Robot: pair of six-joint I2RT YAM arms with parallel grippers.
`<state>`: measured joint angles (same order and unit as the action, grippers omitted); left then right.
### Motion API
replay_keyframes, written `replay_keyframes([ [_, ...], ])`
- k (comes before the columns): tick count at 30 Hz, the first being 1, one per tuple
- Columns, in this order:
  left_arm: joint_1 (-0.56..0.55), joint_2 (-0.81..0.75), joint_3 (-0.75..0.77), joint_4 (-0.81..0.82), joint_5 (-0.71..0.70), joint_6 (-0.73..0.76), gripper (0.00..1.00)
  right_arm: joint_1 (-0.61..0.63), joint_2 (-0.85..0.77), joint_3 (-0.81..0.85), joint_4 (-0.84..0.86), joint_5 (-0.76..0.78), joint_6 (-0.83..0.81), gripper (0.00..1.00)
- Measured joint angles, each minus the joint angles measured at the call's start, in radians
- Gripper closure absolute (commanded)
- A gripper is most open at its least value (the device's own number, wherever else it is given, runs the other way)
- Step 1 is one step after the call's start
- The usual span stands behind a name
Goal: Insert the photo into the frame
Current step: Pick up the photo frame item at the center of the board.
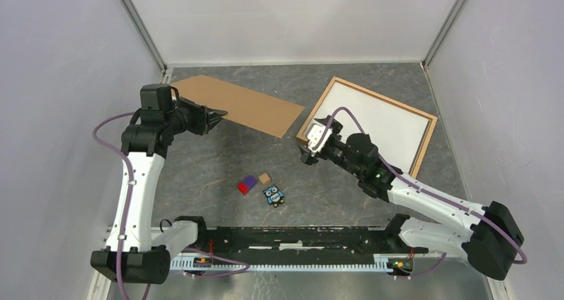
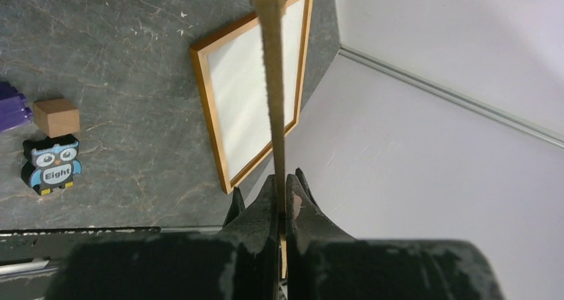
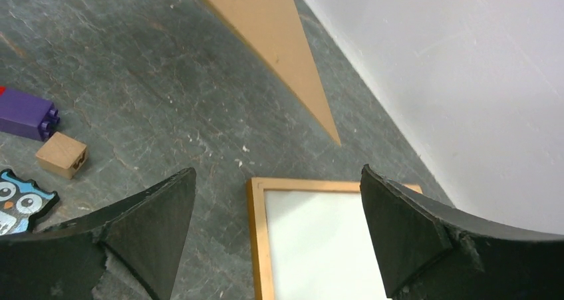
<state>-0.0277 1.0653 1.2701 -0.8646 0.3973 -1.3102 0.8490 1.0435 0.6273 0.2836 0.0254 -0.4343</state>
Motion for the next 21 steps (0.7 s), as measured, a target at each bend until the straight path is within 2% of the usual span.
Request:
replay_keyframes([
  [10,0.002,-0.05,0.037,-0.1,0.024,0.013,0.98,-0.033,0.11,-0.003,0.251,-0.222,-0.08,0.15],
  [21,-0.031,-0.011,0.061,-0.134,0.059,0.013,0.98,-0.034,0.257,-0.013,0.509,-0.296,-0.102,0.36],
])
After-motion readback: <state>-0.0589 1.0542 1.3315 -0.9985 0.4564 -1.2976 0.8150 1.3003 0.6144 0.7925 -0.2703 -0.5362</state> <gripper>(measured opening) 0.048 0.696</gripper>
